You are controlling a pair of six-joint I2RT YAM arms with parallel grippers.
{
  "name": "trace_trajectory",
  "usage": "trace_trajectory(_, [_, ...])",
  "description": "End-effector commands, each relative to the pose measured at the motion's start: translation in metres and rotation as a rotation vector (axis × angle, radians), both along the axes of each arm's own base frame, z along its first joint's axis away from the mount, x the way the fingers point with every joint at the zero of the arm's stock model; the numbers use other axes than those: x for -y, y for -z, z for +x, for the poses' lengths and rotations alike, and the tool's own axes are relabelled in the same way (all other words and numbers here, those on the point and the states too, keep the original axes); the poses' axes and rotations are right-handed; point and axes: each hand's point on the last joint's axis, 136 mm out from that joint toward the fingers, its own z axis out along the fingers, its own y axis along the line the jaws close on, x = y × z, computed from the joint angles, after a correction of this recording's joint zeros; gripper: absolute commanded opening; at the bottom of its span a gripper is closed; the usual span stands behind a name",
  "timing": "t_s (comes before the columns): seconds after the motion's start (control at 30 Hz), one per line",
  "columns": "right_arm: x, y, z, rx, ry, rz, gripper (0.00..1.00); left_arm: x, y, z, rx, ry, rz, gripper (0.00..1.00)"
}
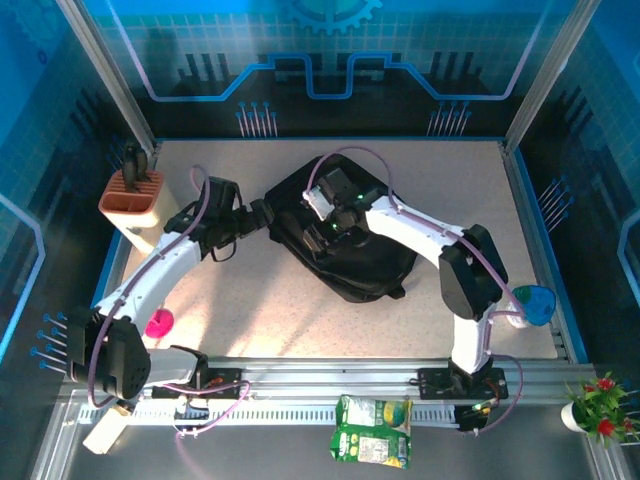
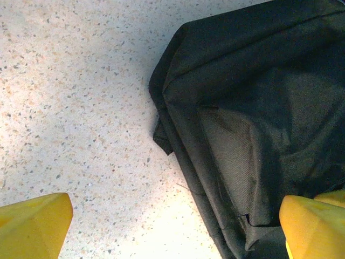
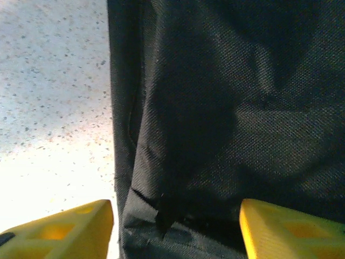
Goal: Pack the student bag
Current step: Zip the student bag at the top-center of the table.
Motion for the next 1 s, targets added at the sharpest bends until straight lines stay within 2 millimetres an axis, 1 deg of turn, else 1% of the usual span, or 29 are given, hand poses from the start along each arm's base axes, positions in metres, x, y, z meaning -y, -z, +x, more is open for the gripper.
trace_trajectory(0.0, [-0.008, 0.007, 0.001, -0.021, -0.034, -0.028, 0.59, -0.003, 0.000, -0.004, 0.001, -0.019, -0.017, 0.99])
trace_trajectory(0.17, [-0.012, 0.018, 0.008, -0.041, -0.027, -0.052, 0.49, 0.006, 0.006, -0.004, -0.026, 0.008, -0.059, 0.99])
trace_trajectory(0.23, [-0.010, 0.021, 0.010, -0.037, -0.014, -0.063, 0.41, 0.009, 0.010, -0.005, -0.039, 0.011, -0.079, 0.99])
trace_trajectory(0.27, [-0.008, 0.022, 0.011, -0.034, -0.005, -0.070, 0.35, 0.012, 0.011, -0.005, -0.042, 0.017, -0.094, 0.99])
trace_trajectory(0.33, [-0.001, 0.020, 0.017, -0.023, 0.043, -0.094, 0.20, 0.017, 0.015, -0.006, -0.051, 0.026, -0.127, 0.99])
trace_trajectory(0.4, [0.006, 0.015, 0.019, -0.015, 0.084, -0.107, 0.09, 0.026, 0.018, -0.006, -0.056, 0.051, -0.176, 0.98])
trace_trajectory(0.47, [0.007, 0.006, 0.019, 0.000, 0.097, -0.090, 0.02, 0.039, 0.020, -0.004, -0.063, 0.089, -0.238, 0.95])
trace_trajectory(0.5, [0.007, -0.001, 0.018, 0.008, 0.104, -0.073, 0.00, 0.046, 0.021, -0.003, -0.069, 0.110, -0.275, 0.93])
trace_trajectory(0.6, [0.006, -0.021, 0.016, 0.027, 0.114, -0.010, 0.00, 0.068, 0.023, -0.001, -0.087, 0.167, -0.390, 0.86])
trace_trajectory(0.73, [0.003, -0.042, 0.011, 0.018, 0.120, 0.081, 0.00, 0.096, 0.029, 0.001, -0.092, 0.230, -0.540, 0.79])
trace_trajectory(0.83, [0.000, -0.050, 0.006, 0.000, 0.114, 0.132, 0.00, 0.111, 0.037, 0.001, -0.111, 0.253, -0.616, 0.72])
trace_trajectory(0.97, [-0.003, -0.054, 0.002, -0.023, 0.108, 0.175, 0.00, 0.127, 0.044, 0.000, -0.135, 0.271, -0.655, 0.63])
